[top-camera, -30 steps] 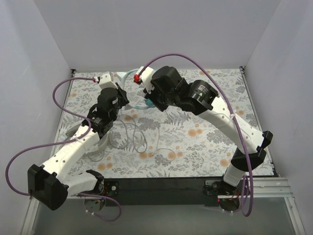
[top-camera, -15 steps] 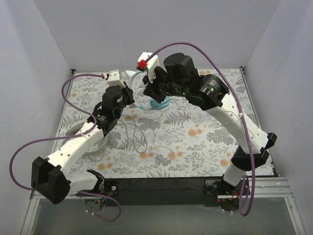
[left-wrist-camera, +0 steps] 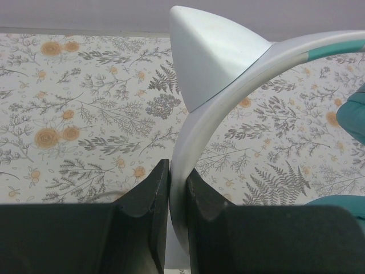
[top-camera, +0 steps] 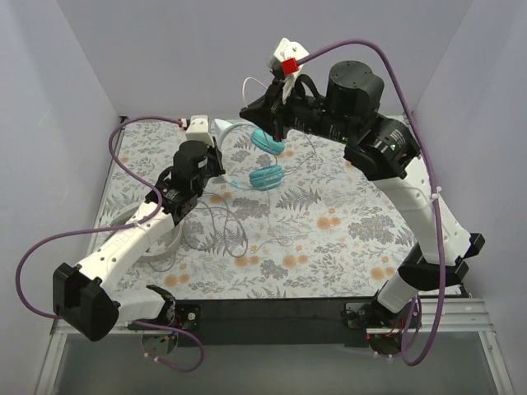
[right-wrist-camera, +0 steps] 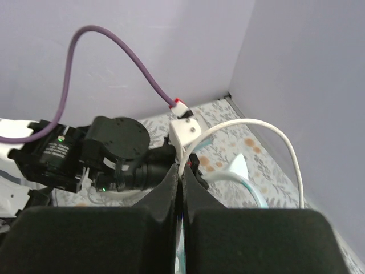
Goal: Wrap the headphones
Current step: Wrap the headphone cable with the right arm
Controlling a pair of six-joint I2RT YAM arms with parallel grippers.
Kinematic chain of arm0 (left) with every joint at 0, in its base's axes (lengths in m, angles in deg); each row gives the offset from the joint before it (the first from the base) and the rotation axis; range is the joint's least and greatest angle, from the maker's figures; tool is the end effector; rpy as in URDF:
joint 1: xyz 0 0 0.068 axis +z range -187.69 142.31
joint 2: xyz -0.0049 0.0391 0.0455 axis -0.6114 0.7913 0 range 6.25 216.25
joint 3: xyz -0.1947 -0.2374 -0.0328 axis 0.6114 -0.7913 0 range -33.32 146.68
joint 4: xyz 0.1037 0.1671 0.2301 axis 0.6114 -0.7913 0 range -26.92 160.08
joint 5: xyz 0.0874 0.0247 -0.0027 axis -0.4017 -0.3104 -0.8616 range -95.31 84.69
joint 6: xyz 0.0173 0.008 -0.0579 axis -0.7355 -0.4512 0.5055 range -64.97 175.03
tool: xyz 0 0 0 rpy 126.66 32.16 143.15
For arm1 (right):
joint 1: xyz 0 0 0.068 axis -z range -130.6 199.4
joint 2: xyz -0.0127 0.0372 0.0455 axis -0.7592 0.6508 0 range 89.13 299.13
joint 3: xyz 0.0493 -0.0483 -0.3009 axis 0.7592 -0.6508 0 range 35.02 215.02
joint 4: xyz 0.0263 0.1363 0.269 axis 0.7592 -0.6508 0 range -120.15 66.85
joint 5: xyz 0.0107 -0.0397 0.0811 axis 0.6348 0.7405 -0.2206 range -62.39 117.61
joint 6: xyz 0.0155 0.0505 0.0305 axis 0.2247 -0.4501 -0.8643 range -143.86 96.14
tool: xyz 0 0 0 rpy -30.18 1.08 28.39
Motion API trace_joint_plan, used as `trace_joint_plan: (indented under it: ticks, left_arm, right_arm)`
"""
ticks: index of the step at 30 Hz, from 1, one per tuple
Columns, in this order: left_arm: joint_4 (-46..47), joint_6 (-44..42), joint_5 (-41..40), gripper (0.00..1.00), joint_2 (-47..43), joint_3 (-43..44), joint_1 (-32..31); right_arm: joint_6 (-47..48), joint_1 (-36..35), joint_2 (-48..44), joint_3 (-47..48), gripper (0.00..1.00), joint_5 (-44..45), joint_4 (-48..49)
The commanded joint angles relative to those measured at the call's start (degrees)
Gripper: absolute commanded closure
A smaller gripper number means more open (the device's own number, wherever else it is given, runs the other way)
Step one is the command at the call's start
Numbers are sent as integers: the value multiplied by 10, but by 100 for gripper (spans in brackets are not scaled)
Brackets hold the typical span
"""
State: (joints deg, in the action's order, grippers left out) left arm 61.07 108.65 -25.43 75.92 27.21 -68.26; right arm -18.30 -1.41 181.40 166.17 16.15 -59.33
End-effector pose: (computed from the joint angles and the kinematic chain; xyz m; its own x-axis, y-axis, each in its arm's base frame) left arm 0.2843 -0.1497 0.3728 -0.3171 -0.6908 -0.6498 -0.0997 0.7057 -0.7015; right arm 0.2065 0.2671 0.6476 0.1153 -0.0088 -0.9933 -0.8779 0.4669 -0.1061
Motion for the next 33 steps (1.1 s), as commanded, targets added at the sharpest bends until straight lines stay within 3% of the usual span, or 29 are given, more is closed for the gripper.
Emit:
trace_joint_plan:
  ticks: [1, 8, 15, 25, 29, 33]
  left_arm:
    - [16, -22, -9, 100, -16, 20, -4]
    - [-28, -72, -91, 100, -19, 32, -4]
    - [-28, -60, -75, 100, -19, 20, -5]
    - [-43, -72, -115, 100, -11, 45, -5]
    - [-54, -46, -120, 100, 11, 53, -4]
    - [-107, 10, -144, 100, 53, 92, -2]
  right_arm:
    - [-22, 0, 15, 11, 99, -84, 79]
    - [-133, 21, 34, -5, 99, -200, 187]
    - [-214, 23, 56, -27, 99, -274, 299]
    - [-307, 176, -22, -205, 99, -345, 351]
    - [-377, 171, 3, -216, 99, -396, 417]
    - [-366, 137, -6, -254, 99, -411, 432]
